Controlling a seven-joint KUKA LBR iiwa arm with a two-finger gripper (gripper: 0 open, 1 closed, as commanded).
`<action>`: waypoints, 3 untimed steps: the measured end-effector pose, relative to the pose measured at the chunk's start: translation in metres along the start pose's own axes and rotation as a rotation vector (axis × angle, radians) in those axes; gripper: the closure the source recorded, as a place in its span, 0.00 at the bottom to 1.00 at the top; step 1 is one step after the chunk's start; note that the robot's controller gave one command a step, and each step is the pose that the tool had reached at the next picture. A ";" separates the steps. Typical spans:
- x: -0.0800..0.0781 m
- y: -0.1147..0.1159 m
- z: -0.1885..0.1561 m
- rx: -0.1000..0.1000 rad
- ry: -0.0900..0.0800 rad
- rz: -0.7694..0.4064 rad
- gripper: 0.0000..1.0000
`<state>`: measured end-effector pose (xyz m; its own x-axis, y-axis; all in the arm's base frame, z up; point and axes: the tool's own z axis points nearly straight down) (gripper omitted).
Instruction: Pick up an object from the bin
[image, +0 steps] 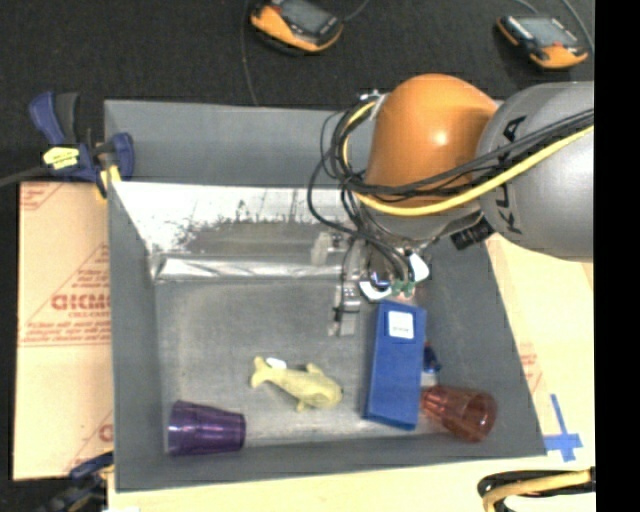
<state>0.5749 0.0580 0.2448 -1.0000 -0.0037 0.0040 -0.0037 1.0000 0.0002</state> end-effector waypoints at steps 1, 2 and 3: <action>-0.001 0.000 -0.004 -0.001 -0.007 0.001 0.00; 0.037 -0.019 0.029 -0.002 -0.010 0.051 0.00; 0.067 -0.081 0.045 -0.004 -0.017 0.142 0.00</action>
Offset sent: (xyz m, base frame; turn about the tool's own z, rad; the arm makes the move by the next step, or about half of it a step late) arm -0.0542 -0.0278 -0.0439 0.0778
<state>0.5080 -0.0234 0.2003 -0.9904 0.1380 -0.0123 0.1380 0.9904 0.0049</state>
